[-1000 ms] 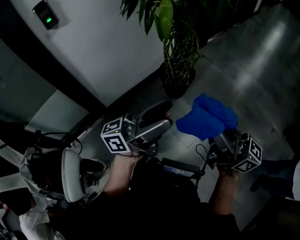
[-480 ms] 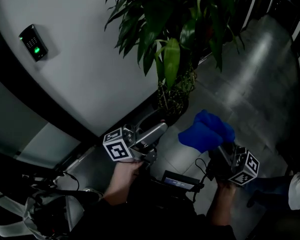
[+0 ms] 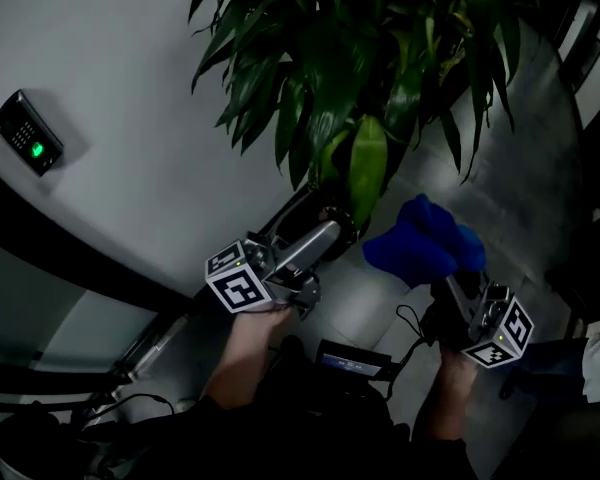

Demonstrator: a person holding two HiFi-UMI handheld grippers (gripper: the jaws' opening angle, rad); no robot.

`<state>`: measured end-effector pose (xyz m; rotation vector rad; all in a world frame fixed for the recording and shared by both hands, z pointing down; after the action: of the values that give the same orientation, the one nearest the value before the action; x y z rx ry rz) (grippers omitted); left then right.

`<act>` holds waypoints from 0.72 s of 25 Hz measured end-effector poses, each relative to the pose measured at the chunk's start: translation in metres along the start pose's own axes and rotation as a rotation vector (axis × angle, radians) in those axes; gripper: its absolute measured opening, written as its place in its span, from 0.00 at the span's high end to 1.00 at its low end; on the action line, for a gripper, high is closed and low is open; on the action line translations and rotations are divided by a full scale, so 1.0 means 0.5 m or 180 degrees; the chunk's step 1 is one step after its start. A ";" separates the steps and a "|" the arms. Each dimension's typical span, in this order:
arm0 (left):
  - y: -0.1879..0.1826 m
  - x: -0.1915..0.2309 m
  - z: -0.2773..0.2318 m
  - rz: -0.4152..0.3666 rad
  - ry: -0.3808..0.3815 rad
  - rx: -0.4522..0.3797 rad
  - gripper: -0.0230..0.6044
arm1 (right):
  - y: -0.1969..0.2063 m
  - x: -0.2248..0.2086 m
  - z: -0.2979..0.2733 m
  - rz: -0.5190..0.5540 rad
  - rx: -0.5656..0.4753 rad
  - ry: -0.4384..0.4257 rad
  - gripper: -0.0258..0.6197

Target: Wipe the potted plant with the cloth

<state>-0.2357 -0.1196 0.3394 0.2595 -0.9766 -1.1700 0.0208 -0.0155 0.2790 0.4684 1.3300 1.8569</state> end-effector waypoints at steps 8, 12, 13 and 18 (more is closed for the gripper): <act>-0.036 0.053 -0.087 0.0094 0.0604 0.0148 0.39 | -0.090 -0.001 -0.115 0.1232 -0.0263 0.0535 0.85; -0.031 0.063 -0.113 0.0106 0.0730 0.0175 0.39 | -0.114 -0.014 -0.165 0.1648 -0.0369 0.0640 0.85; -0.031 0.063 -0.116 0.0100 0.0766 0.0194 0.39 | -0.117 -0.020 -0.179 0.1701 -0.0401 0.0670 0.85; -0.019 0.046 -0.138 0.0172 0.1038 0.0234 0.39 | -0.132 -0.046 -0.236 0.1993 -0.0354 0.0632 0.85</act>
<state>-0.1888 -0.1637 0.3048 0.4647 -0.7352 -1.0053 -0.0205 -0.0973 0.1768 0.7149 1.2874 2.5312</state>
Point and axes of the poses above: the fingertips, and each gripper's own axes: z backward along the fingers, x to its left, y out of its underside, the point moved 9 cm from there along z, backward along the fingers, and after that the axes turned 3 degrees about y, right-handed, at the moved point
